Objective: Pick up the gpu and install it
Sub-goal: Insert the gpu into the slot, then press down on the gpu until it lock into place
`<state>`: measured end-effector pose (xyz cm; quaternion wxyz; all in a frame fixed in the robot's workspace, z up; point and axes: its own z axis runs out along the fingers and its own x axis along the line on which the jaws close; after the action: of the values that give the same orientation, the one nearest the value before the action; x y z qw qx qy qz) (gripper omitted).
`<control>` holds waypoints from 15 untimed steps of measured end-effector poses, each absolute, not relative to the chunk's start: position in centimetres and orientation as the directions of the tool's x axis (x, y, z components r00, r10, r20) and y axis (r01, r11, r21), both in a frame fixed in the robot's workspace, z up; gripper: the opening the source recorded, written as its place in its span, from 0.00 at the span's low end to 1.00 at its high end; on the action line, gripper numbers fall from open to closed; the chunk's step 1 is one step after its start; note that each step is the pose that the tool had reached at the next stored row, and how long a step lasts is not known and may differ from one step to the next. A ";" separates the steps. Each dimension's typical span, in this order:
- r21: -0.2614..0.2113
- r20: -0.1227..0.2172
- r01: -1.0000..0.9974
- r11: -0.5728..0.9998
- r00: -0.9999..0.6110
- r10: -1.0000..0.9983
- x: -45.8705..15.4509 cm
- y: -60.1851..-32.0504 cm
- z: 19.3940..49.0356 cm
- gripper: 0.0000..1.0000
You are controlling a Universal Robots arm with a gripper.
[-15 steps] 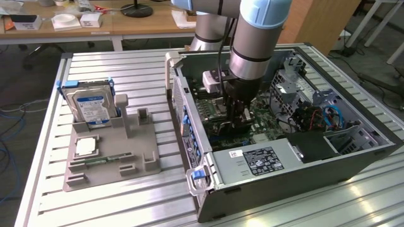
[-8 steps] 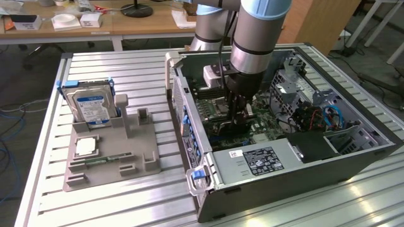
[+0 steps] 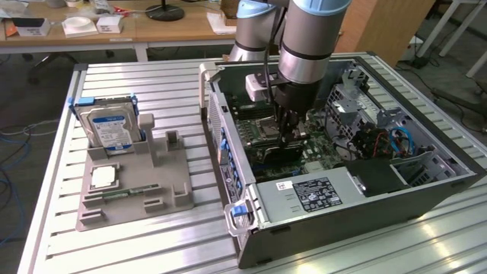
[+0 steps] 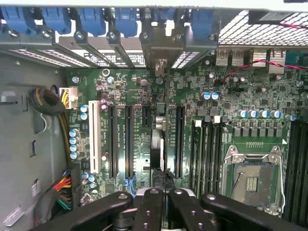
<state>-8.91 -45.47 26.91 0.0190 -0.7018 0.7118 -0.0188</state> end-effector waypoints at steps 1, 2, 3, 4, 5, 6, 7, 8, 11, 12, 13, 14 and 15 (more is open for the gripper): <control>-0.054 -0.001 -0.998 0.014 -0.014 -1.000 -8.9 -45.5 26.9 0.10; -0.054 -0.001 -0.998 0.014 -0.014 -1.000 -8.9 -45.5 26.9 0.10; -0.054 -0.001 -0.998 0.014 -0.014 -1.000 -8.9 -45.5 26.9 0.10; -0.054 0.000 -0.998 0.014 -0.014 -1.000 -8.9 -45.5 26.9 0.10; -0.054 -0.001 -0.998 0.014 -0.014 -1.000 -8.9 -45.5 26.9 0.10; -0.054 -0.001 -0.998 0.014 -0.014 -1.000 -8.9 -45.5 26.9 0.10; -0.053 -0.001 -0.998 0.014 -0.014 -1.000 -8.9 -45.5 26.9 0.10; -0.053 -0.001 -0.998 0.014 -0.014 -1.000 -8.9 -45.5 26.9 0.10; -0.054 -0.001 -0.998 0.014 -0.014 -1.000 -8.9 -45.5 26.9 0.10; -0.054 -0.001 -0.998 0.014 -0.014 -1.000 -8.9 -45.5 26.9 0.10; -0.054 -0.001 -0.998 0.014 -0.014 -1.000 -8.9 -45.5 26.9 0.10; -0.053 -0.001 -0.998 0.014 -0.014 -1.000 -8.9 -45.5 26.9 0.10; -0.054 -0.001 -0.998 0.014 -0.014 -1.000 -8.9 -45.5 26.9 0.10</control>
<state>-8.92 -45.47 26.91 0.0190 -0.7018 0.7119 -0.0189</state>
